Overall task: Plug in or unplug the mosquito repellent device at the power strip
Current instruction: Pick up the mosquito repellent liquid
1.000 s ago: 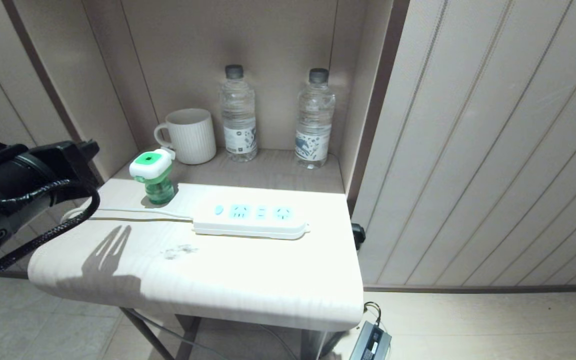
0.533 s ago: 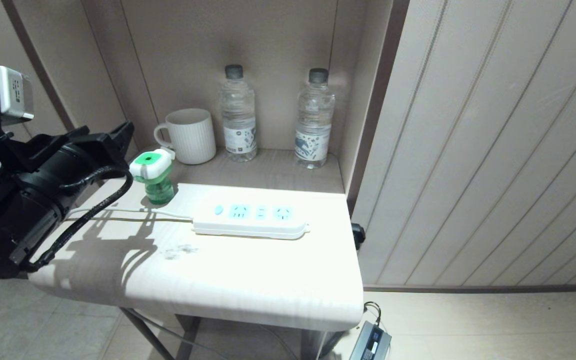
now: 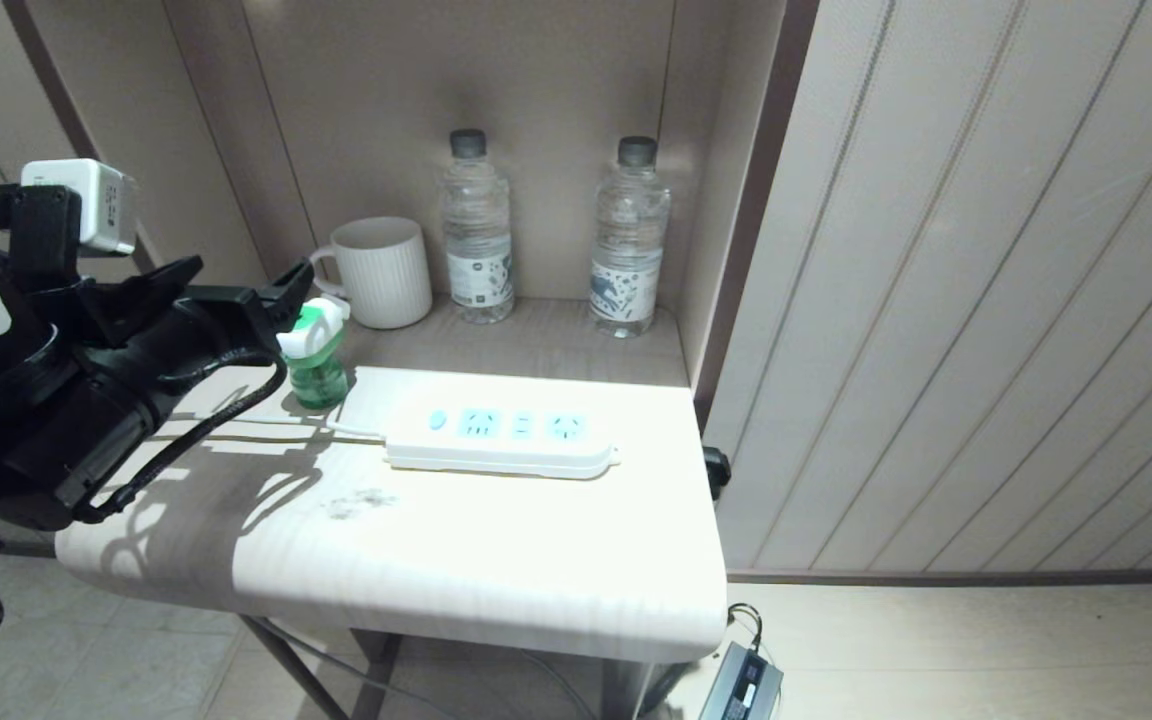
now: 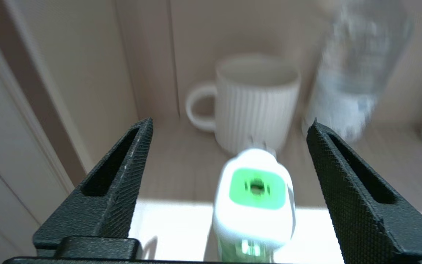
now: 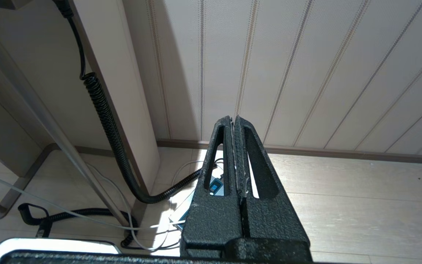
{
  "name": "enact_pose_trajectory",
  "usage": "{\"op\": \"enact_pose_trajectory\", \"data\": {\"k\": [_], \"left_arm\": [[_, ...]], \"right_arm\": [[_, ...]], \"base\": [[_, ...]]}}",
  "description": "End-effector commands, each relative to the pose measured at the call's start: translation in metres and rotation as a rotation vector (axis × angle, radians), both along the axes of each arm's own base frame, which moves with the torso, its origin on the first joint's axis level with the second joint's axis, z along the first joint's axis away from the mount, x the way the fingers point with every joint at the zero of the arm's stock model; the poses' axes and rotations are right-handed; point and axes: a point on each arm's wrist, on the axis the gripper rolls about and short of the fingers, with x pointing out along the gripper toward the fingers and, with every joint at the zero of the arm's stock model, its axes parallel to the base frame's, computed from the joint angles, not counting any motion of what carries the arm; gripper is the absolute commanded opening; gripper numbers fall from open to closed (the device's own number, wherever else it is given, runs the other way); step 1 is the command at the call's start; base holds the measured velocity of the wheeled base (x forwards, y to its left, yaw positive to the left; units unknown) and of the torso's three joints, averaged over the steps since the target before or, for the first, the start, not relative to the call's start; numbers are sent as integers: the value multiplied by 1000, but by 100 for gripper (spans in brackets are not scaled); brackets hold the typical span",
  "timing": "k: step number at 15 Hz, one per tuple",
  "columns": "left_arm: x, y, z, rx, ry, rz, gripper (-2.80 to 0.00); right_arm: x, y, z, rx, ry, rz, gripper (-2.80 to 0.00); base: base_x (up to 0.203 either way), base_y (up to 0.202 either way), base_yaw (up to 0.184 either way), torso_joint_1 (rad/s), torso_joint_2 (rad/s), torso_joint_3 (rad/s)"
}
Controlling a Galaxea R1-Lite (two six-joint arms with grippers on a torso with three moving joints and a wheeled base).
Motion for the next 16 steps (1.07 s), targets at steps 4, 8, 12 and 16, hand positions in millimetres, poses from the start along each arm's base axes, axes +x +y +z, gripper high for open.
{"op": "enact_pose_trajectory", "data": {"k": [4,8,12,16], "left_arm": [[-12,0,9,14,19,-75,0],[-7,-3,1,19,46,-79,0],[0,-6,-9,18,82,-84,0],[10,-10,-17,-5,116,-87,0]], "right_arm": [[0,0,0,0,0,1,-280],[0,0,0,0,0,1,-280],[0,0,0,0,0,1,-280],[0,0,0,0,0,1,-280]], "base": [[0,0,0,0,0,0],[0,0,0,0,0,0],[0,0,0,0,0,0],[0,0,0,0,0,0]]}}
